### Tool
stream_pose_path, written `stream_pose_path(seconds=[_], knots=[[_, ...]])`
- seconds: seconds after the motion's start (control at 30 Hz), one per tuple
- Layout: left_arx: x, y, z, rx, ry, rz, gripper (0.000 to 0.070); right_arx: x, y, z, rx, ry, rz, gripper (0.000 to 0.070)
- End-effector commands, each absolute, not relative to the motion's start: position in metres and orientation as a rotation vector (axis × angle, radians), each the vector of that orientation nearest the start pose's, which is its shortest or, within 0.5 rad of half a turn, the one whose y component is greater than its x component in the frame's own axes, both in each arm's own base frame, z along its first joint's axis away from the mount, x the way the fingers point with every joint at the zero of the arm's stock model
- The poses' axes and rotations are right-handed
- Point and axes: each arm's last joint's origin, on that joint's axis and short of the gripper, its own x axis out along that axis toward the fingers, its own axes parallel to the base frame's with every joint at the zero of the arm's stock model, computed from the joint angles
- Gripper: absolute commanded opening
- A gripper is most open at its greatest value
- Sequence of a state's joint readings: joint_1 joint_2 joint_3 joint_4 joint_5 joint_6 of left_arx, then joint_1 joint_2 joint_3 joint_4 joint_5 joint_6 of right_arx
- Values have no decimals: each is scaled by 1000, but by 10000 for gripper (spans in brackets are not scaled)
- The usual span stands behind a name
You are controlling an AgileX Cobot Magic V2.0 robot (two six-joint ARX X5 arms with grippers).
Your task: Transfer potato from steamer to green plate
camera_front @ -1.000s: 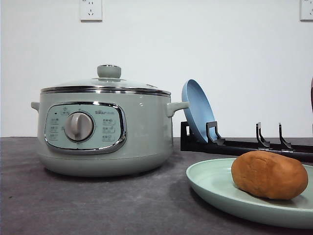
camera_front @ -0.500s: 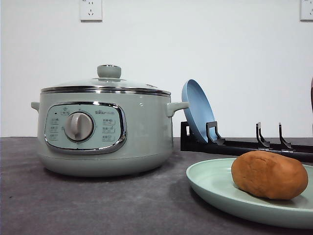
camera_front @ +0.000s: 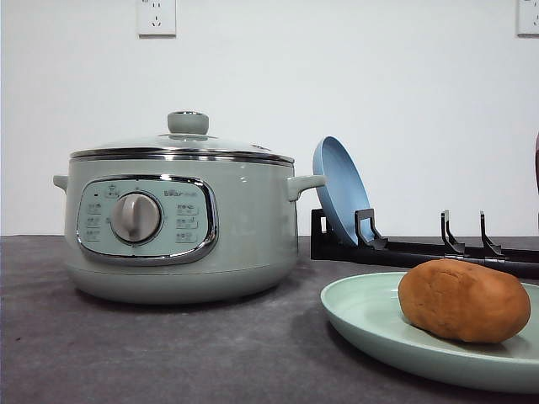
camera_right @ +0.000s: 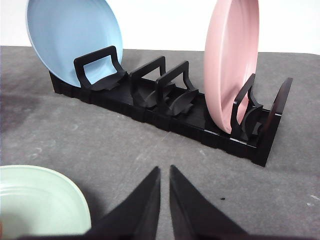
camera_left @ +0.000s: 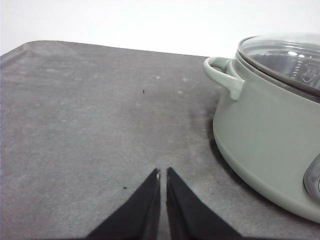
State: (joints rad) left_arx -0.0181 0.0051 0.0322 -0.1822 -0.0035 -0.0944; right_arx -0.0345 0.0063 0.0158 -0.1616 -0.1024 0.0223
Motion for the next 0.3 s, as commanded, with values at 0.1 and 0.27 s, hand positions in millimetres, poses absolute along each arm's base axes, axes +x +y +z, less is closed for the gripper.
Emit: stream_pose_path(seconds=[0.1, 0.27], knots=[[96, -2, 149, -85, 180, -4, 17, 96, 0, 152, 25, 147, 68, 21], [96, -2, 149, -85, 180, -4, 17, 96, 0, 152, 25, 147, 68, 21]])
